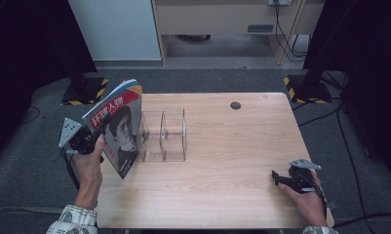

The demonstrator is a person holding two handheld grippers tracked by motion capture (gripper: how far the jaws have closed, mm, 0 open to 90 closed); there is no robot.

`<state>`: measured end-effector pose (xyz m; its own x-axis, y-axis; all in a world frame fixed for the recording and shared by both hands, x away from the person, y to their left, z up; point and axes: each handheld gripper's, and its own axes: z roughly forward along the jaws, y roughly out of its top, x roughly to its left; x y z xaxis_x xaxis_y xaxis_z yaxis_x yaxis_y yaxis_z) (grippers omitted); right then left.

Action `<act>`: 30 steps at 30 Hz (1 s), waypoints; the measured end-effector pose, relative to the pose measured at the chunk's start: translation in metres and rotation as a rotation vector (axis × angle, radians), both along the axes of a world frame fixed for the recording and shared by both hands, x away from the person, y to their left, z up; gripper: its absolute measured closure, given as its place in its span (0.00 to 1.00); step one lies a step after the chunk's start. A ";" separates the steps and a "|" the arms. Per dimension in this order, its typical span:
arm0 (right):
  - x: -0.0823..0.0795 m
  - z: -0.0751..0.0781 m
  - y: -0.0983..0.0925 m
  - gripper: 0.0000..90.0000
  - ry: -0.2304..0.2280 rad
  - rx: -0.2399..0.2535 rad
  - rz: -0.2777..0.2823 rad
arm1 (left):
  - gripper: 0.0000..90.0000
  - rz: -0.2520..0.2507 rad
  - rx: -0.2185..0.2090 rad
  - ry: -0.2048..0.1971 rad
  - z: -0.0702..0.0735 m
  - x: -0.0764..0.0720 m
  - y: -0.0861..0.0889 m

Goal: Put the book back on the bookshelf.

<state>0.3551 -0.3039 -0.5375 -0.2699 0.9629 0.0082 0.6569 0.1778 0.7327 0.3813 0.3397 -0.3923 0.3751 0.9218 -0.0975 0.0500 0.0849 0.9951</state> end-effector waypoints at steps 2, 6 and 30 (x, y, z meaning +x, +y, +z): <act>0.000 0.000 0.000 0.20 0.000 0.000 0.000 | 0.96 0.003 -0.003 0.000 -0.001 -0.001 0.000; 0.000 0.000 0.000 0.20 -0.001 0.001 -0.003 | 0.96 0.007 -0.008 0.003 -0.002 -0.003 0.000; 0.000 0.000 0.000 0.20 -0.001 0.001 -0.001 | 0.96 0.030 -0.018 -0.011 -0.010 -0.013 0.003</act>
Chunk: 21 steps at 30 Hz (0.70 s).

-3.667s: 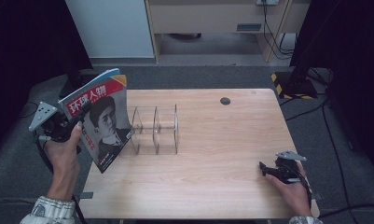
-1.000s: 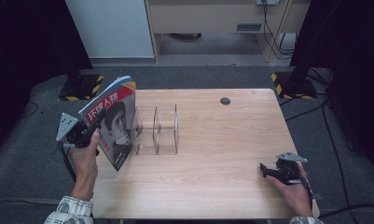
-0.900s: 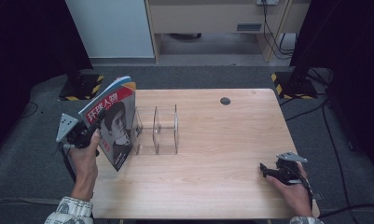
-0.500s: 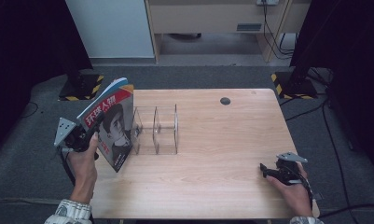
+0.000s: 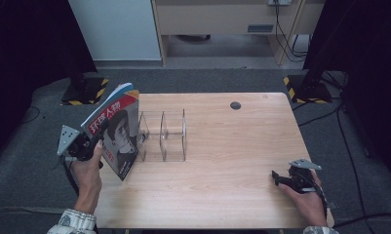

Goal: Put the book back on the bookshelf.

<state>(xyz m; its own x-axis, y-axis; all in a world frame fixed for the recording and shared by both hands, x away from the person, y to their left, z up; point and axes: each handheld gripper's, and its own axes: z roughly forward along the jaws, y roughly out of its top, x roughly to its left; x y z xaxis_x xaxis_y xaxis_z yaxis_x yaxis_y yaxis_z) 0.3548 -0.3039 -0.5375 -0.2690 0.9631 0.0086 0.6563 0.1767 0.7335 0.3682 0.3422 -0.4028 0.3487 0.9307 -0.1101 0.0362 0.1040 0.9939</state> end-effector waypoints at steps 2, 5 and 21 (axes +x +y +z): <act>0.000 0.000 0.000 0.20 0.000 0.000 0.000 | 0.96 -0.002 -0.012 -0.002 0.001 0.000 0.000; 0.000 0.000 0.000 0.20 0.001 -0.002 0.004 | 0.96 0.009 -0.030 -0.005 0.001 0.002 0.000; 0.000 0.000 0.000 0.20 0.004 0.002 0.012 | 0.89 0.020 -0.072 0.017 -0.009 0.006 0.005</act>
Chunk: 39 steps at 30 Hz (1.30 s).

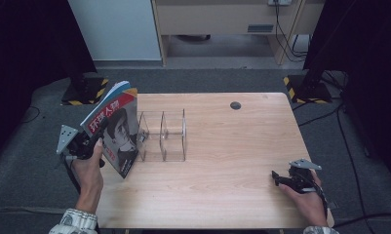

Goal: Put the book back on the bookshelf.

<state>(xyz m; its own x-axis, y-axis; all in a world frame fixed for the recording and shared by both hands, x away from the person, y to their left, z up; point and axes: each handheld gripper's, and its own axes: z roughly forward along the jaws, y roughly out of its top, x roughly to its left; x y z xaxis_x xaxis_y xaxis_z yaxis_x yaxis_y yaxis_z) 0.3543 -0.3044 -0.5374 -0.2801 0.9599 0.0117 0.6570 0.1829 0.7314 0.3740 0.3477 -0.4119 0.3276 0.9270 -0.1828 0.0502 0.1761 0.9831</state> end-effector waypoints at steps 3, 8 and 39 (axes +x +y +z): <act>0.000 0.000 0.000 0.20 0.000 0.000 0.005 | 0.89 0.012 -0.013 0.017 -0.002 -0.001 0.002; -0.001 0.000 0.000 0.20 0.000 0.002 0.001 | 0.82 0.032 -0.008 0.009 0.001 -0.004 0.001; -0.001 0.000 0.000 0.19 -0.001 -0.001 0.007 | 0.02 -0.021 0.120 0.094 0.005 -0.020 -0.006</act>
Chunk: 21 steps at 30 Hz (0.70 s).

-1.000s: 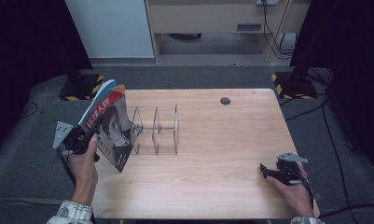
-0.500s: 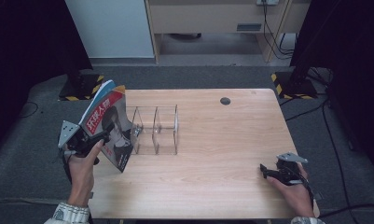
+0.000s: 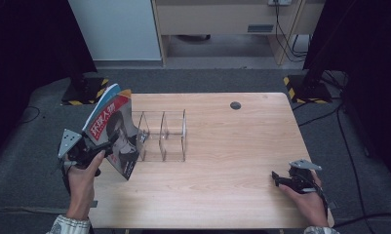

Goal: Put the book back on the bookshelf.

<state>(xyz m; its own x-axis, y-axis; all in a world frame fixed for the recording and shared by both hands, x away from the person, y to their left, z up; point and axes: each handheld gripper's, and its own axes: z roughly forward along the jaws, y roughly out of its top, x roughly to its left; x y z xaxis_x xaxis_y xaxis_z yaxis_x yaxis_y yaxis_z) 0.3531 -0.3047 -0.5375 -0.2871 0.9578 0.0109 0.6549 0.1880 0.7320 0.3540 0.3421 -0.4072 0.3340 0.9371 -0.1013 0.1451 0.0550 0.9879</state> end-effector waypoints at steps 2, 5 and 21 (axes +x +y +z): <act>0.000 0.000 0.000 0.19 0.000 0.000 0.000 | 0.02 -0.005 0.001 0.008 -0.001 -0.002 0.000; 0.000 0.000 0.000 0.19 0.000 0.000 0.000 | 0.02 0.007 0.025 0.017 -0.003 -0.005 0.000; 0.000 0.000 0.000 0.19 -0.001 0.000 -0.004 | 0.02 0.007 0.052 0.032 -0.011 -0.026 0.009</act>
<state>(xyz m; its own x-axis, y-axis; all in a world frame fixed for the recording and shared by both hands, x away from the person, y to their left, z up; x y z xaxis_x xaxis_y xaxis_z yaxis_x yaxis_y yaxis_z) 0.3529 -0.3044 -0.5375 -0.2833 0.9590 0.0110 0.6548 0.1851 0.7328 0.3282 0.3508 -0.4187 0.3244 0.9438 -0.0631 0.1761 0.0053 0.9844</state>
